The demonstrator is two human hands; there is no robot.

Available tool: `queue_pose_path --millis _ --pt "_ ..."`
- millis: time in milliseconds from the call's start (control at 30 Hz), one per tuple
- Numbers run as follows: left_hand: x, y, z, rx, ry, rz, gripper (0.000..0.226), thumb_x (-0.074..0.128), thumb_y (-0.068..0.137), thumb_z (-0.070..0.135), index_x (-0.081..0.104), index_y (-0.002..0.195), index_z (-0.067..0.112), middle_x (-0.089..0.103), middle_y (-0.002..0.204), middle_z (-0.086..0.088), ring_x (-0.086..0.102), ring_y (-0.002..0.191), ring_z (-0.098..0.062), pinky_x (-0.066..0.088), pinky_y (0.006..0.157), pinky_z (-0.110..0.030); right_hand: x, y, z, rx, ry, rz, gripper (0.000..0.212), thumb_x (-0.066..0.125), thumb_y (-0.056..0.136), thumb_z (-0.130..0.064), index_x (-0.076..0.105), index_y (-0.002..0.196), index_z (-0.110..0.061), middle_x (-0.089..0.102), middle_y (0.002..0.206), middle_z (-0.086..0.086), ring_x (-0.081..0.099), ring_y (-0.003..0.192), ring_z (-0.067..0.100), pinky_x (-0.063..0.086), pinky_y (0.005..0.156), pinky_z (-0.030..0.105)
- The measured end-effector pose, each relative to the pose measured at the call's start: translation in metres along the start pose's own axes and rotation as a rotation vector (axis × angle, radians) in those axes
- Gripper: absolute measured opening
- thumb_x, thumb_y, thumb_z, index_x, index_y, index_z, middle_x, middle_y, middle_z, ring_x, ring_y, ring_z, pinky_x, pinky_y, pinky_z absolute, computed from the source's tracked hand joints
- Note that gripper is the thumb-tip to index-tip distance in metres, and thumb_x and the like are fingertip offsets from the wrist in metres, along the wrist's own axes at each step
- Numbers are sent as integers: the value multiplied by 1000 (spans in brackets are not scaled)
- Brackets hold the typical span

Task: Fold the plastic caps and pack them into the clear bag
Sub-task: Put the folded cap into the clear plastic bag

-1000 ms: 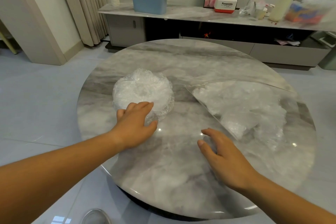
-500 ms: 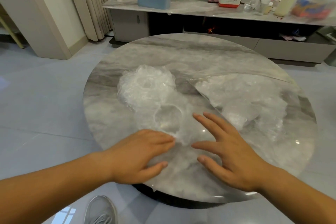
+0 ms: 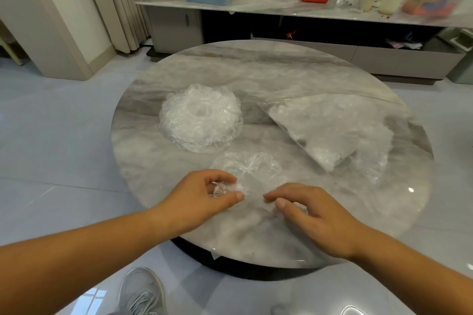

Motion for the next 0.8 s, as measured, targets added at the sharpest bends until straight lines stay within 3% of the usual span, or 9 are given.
queue_pose_path --millis 100,233,333,433,533,600,667,733,800 --pt "-6 17 -7 -41 165 79 33 86 75 39 70 102 32 69 103 16 63 95 4 45 83 -10 3 18 6 91 2 13 32 48 103 -44 68 125 -33 65 111 -21 61 101 -3 44 88 14" --pt "-13 28 -7 -18 316 116 29 83 79 35 66 103 31 63 103 17 57 90 6 40 75 -5 15 33 15 122 -139 -99 34 45 104 -40 71 93 -22 60 101 -8 56 96 0 46 89 23" --pt "-19 36 -8 -6 431 151 33 81 80 41 64 107 32 50 109 14 53 100 -4 43 86 -15 19 36 16 112 -247 -131 31 44 104 -45 57 75 -42 51 98 -13 56 87 1 46 82 21" --pt "-23 43 -10 -40 487 176 34 81 76 49 64 101 34 45 110 10 49 109 -15 46 99 -32 18 39 17 114 -248 -127 28 45 102 -50 51 75 -50 50 101 -17 56 87 0 45 81 20" --pt "-24 48 -9 -91 492 160 37 84 71 52 62 96 35 43 111 10 48 112 -16 44 103 -37 7 49 15 133 -143 68 21 53 99 -47 71 90 -40 51 122 -13 51 110 1 43 94 24" --pt "-21 48 -8 -102 531 139 46 84 70 51 59 104 36 40 118 9 44 119 -16 39 108 -36 -2 60 14 211 -61 200 17 59 97 -41 75 98 -34 47 139 -5 39 135 10 34 110 31" --pt "-18 46 -7 -100 570 122 60 83 70 53 53 120 37 36 124 9 37 125 -15 31 110 -31 -4 71 14 310 16 210 14 62 96 -40 75 95 -34 51 139 -5 38 138 9 32 113 34" --pt "-16 45 -6 -104 581 106 77 82 72 54 43 137 38 32 131 8 32 130 -16 26 110 -30 -1 78 17 365 134 174 22 63 97 -38 75 85 -24 68 98 -12 61 95 -2 48 92 27" --pt "-16 44 -6 -114 592 93 91 80 73 55 32 148 38 31 137 5 30 134 -18 24 112 -32 0 81 18 421 248 162 36 62 98 -37 75 88 -6 59 66 -8 50 51 -1 44 58 15"
Point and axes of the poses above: each hand's wrist, its own y-axis towards the middle knuckle, its own x-axis out of the palm, z = x × y, the point moved 6 cm from there along y, towards the middle knuckle
